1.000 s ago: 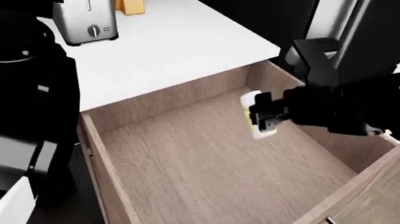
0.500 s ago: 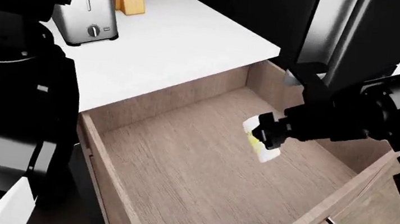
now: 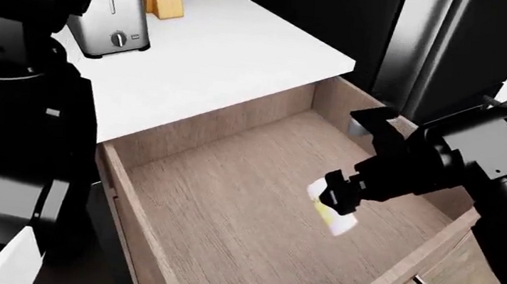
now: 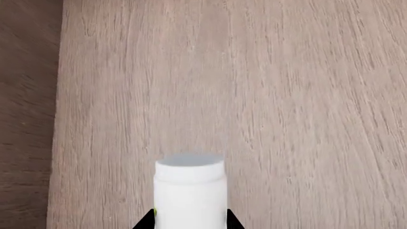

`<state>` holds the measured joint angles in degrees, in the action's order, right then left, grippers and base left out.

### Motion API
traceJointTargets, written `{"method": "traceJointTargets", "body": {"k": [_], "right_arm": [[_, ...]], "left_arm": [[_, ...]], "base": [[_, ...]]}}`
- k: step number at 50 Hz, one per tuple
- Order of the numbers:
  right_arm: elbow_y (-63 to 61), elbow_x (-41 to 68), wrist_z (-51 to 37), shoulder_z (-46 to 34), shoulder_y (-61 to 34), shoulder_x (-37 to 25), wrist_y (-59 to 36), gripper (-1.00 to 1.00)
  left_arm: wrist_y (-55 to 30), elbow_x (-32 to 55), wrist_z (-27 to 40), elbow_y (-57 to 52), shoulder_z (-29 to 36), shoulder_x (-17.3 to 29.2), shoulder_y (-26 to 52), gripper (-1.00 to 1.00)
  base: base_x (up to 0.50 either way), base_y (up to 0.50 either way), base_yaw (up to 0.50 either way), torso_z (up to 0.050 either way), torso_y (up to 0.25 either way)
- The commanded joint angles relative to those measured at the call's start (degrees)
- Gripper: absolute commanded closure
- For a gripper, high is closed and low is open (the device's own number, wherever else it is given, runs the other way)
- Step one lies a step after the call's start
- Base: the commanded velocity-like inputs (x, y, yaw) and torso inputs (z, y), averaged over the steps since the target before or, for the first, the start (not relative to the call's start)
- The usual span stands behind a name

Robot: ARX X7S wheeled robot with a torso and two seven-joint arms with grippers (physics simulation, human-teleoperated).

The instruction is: Pick and place the shaker into the drawer. Then close the cabinet.

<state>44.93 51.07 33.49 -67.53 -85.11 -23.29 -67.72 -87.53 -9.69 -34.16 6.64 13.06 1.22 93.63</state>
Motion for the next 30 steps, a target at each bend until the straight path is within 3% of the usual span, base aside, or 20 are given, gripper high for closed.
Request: {"method": "traceJointTargets", "body": {"k": [1, 30], "right_arm": [[1.93, -2.07, 3.48, -3.34, 0.56, 1.26, 0.33, 1.0], [4.02, -4.88, 6.81, -9.05, 3.45, 2.26, -0.08, 1.0]], "left_arm": [[0.41, 1.89, 1.77, 0.22, -0.27, 0.39, -0.45, 1.0], [1.99, 5.12, 4.22, 0.95, -0.64, 1.05, -2.19, 1.0]], "base": [[0.0, 0.0, 0.0, 0.0, 0.0], [0.0, 0.0, 0.0, 0.0, 0.0]]}}
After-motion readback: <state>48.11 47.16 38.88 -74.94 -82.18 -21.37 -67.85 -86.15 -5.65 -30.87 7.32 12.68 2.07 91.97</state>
